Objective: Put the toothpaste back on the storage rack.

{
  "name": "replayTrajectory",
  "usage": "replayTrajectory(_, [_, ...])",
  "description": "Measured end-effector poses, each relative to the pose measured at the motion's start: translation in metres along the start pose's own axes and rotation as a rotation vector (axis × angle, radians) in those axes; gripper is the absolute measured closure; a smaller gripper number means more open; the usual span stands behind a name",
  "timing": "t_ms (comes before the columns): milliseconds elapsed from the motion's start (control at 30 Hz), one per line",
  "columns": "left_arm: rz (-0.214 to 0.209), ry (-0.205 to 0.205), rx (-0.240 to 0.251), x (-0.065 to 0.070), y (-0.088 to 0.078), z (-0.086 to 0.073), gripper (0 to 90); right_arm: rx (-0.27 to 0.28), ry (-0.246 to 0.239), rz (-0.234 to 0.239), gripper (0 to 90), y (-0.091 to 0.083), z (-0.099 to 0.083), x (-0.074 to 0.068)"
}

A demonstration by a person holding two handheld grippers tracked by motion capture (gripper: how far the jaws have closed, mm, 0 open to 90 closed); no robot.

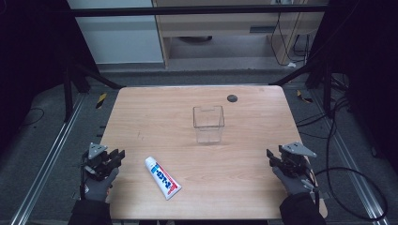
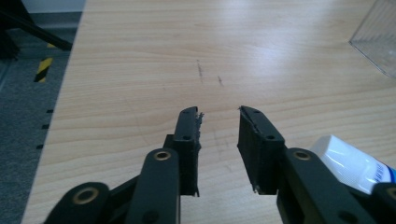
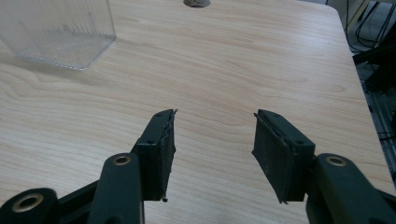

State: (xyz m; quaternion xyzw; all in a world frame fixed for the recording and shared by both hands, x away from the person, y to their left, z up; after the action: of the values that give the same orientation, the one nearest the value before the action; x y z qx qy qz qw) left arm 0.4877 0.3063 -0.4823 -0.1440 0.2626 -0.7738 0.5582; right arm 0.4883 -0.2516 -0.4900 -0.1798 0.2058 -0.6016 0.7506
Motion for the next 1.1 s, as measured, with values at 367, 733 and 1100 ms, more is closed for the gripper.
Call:
replayTrajectory(367, [-0.143, 0.080, -0.053, 0.032, -0.006, -0.005, 89.4, -0.006, -0.012, 0.013, 46.4, -0.003, 0.000, -0.010])
replayTrajectory(733, [-0.298, 0.191, -0.149, 0.068, -0.005, -0.013, 89.7, -0.015, -0.003, 0.020, 43.2, -0.003, -0.001, -0.013])
replayTrajectory(1100, [-0.388, 0.279, -0.212, 0.098, -0.005, -0.020, 89.7, -0.023, 0.000, 0.017, 38.0, 0.000, -0.003, -0.011])
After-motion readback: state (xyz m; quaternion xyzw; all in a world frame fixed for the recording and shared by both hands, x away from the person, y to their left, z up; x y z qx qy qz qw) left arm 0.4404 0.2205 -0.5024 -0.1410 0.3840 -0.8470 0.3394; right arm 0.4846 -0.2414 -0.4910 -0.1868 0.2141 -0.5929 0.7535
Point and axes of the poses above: each handheld gripper's, and its own axes: y roughly forward along the jaws, z roughly out of its top, x roughly to its right, the point moved 5 cm from there along y, roughly forward along the jaws, and after that the axes turned 9 degrees about y, right-handed, at the moved point
